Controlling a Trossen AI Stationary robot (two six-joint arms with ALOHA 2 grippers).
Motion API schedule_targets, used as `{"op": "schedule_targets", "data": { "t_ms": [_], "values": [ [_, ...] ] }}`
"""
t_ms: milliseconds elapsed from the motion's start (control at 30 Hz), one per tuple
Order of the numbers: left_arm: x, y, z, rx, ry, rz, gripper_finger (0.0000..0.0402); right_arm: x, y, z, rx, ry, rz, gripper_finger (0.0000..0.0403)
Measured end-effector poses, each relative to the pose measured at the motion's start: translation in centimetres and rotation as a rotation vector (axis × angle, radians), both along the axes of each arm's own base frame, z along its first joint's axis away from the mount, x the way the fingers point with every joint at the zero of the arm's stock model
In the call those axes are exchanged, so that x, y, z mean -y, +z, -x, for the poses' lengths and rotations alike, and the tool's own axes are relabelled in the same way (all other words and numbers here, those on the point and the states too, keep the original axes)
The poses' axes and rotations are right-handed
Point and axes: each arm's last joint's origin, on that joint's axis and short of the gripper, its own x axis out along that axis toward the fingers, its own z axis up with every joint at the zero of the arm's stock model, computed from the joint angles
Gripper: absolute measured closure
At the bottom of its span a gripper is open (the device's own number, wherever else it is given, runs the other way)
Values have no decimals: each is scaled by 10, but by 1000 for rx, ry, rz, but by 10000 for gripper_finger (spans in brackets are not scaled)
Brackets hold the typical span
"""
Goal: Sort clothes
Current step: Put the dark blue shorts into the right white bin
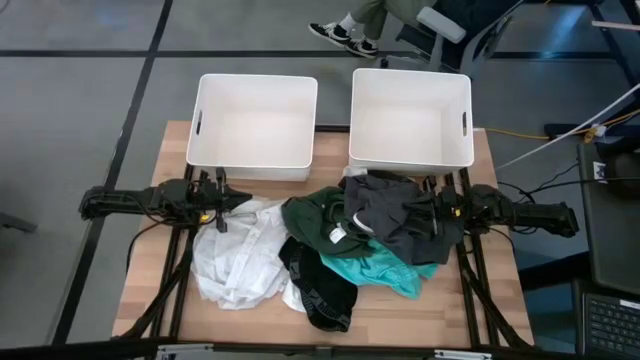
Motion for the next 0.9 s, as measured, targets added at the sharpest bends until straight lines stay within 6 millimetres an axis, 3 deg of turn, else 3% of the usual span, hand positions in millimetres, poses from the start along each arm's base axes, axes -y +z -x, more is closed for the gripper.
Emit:
{"op": "schedule_targets", "data": {
  "t_ms": [167, 500, 733, 900],
  "values": [
    [0, 0, 0, -1, 0, -5, 393, 1, 8, 2, 42, -25, -1, 395],
    [0, 1, 0, 3, -1, -51, 393, 4, 53, 11, 151, -145, -22, 395],
    [0, 11, 0, 108, 2, -55, 393, 6, 87, 8, 91, -207, 22, 395],
    [0, 18, 1, 178, 4, -60, 393, 6, 123, 1, -15, -217, 72, 395]
  ]
}}
